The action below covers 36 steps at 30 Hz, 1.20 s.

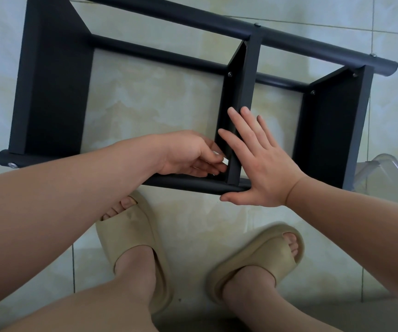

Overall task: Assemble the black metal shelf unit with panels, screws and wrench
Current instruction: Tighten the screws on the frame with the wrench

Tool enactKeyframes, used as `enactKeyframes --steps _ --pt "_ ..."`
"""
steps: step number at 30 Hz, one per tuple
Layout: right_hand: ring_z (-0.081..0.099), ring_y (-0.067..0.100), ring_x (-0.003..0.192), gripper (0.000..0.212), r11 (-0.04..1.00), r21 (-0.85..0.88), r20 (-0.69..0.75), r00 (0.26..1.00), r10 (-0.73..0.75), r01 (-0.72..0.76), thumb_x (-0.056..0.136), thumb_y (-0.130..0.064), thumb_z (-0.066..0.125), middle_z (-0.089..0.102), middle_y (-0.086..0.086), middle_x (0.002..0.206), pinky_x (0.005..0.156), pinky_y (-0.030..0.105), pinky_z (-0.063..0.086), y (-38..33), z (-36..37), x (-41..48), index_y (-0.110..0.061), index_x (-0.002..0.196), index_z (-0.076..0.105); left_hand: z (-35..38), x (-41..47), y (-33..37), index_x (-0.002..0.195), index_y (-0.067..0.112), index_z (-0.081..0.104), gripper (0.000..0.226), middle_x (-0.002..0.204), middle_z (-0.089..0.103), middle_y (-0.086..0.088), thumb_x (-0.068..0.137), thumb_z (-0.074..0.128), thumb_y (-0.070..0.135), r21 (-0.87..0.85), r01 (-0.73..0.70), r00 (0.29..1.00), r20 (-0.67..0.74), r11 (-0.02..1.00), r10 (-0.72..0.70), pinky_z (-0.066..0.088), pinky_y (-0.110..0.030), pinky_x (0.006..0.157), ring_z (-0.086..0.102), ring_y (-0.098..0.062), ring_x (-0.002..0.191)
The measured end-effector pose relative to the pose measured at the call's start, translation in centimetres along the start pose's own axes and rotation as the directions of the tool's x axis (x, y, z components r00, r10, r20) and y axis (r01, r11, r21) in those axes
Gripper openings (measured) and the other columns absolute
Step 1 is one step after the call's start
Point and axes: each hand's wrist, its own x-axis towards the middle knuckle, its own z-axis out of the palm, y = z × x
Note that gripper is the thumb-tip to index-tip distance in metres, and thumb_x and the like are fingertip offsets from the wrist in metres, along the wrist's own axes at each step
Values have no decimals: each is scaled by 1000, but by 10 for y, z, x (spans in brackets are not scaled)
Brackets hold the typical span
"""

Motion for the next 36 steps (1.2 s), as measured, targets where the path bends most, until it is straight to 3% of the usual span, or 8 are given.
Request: enactKeyframes --steps 7,12,16,20,25,30,33,36 --pt "-4 38 155 114 1000 -4 6 1000 3 -3 78 -83 52 5 21 167 123 61 12 0 0 0 -4 156 30 0 -1 -2 84 16 62 18 81 74 1 97 56 5 87 -18 1000 10 996 18 48 -28 78 67 -12 80" --pt "-5 37 155 114 1000 0 15 1000 4 -4 78 -84 52 4 21 168 123 60 11 0 0 0 -4 157 29 1 -1 -4 86 14 64 17 85 74 0 96 57 2 153 -36 999 27 988 32 49 -35 94 67 -14 85" --pt "-5 37 155 114 1000 6 14 1000 5 -5 78 -83 52 4 20 168 123 60 11 0 0 0 -4 156 29 1 -2 -4 87 11 63 16 85 74 -2 96 57 -1 188 -50 998 50 981 41 52 -32 85 68 -16 83" --pt "-4 37 155 113 1000 10 9 1000 3 -3 79 -83 51 5 21 168 123 60 12 0 -1 0 -4 156 30 2 -2 -5 84 10 62 17 80 72 -2 93 59 -4 207 -59 998 49 977 50 53 -33 90 69 -21 91" --pt "-5 37 156 114 1000 10 10 1000 5 -5 78 -83 52 4 20 168 123 60 12 0 0 0 -4 156 30 2 -3 -5 79 13 64 16 69 61 1 89 66 0 292 -77 996 59 953 62 48 -24 68 59 -14 67" --pt "-4 37 156 113 1000 12 8 1000 4 -4 78 -83 52 5 20 168 124 60 12 0 0 0 -4 156 30 -2 -6 -4 89 16 70 10 81 68 -3 89 69 5 306 -79 996 56 949 65 52 -20 68 65 -14 73" --pt "-5 37 155 113 1000 10 11 1000 5 -5 78 -83 52 4 21 168 123 60 12 0 0 0 -4 156 30 -6 -7 -4 94 16 70 15 83 72 -3 87 71 3 269 -104 995 22 958 102 58 -21 76 70 -14 79" --pt "-6 37 155 113 1000 8 15 1000 6 -6 79 -84 52 3 21 168 123 60 12 0 0 0 -4 156 29 -7 -4 0 88 21 70 15 75 69 6 84 76 8 440 -154 979 -52 885 196 54 -23 77 65 -9 75"
